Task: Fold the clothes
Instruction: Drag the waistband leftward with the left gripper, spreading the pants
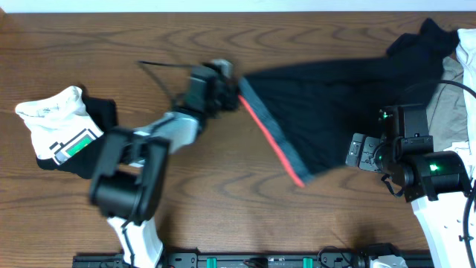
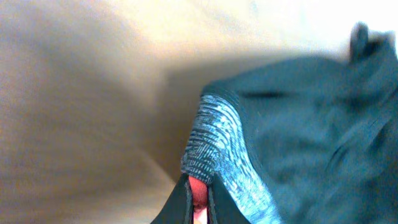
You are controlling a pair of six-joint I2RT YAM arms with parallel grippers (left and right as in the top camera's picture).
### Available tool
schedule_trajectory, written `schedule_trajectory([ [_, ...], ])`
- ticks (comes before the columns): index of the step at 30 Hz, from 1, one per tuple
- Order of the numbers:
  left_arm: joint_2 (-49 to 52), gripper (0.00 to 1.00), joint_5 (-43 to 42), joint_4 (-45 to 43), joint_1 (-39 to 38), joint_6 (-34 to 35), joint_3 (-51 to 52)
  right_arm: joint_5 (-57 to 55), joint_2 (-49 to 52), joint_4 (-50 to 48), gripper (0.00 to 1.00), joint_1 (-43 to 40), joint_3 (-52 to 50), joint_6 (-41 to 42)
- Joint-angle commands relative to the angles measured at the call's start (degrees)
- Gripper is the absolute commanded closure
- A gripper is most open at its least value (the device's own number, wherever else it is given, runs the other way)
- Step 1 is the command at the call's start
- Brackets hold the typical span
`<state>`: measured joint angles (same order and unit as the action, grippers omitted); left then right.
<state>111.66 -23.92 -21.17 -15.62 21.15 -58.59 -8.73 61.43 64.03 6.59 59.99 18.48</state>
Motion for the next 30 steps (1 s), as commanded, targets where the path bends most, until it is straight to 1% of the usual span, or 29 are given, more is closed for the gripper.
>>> schedule_trajectory([
  [1,-5.0,0.94,2.2,-0.4,8.3,-0.1,-0.2,-0.1,-0.3,0.0,0.02,-0.3,0.3,0.8],
  [3,-5.5,0.94,2.0,-0.2,12.0,0.0,-0.3,0.0,-0.3,-0.1,0.02,-0.3,0.3,0.8],
  [4,-5.6,0.91,1.8,0.3,13.5,0.3,-0.3,0.0,-0.3,-0.1,0.02,-0.3,0.3,0.8],
  [7,-5.6,0.06,-1.7,4.1,16.8,0.5,-0.3,0.0,-0.3,-0.1,0.02,-0.3,0.3,0.8],
  [8,-5.6,0.02,-3.1,5.8,17.4,0.5,-0.3,0.0,-0.3,-0.1,0.02,-0.3,0.3,0.8],
  [11,-5.6,0.02,-7.0,12.0,18.0,0.5,-0.3,0.0,-0.3,-0.2,0.02,-0.3,0.3,0.8],
  [14,-5.7,0.02,-10.2,20.5,17.5,0.5,-0.3,0.0,-0.3,-0.2,0.02,-0.3,0.3,0.8],
  [20,-5.8,0.02,-10.4,39.9,17.2,0.5,-0.3,-0.1,-0.3,-0.2,0.01,-0.3,0.3,0.8],
  [26,-5.8,0.02,-10.4,52.3,16.2,-1.0,-0.3,-0.1,-0.3,-0.7,0.01,-0.3,0.3,0.8],
  [30,-5.8,0.02,-11.3,56.8,13.6,-1.2,-0.2,-0.1,-0.3,-1.2,0.01,-0.3,0.3,0.8],
])
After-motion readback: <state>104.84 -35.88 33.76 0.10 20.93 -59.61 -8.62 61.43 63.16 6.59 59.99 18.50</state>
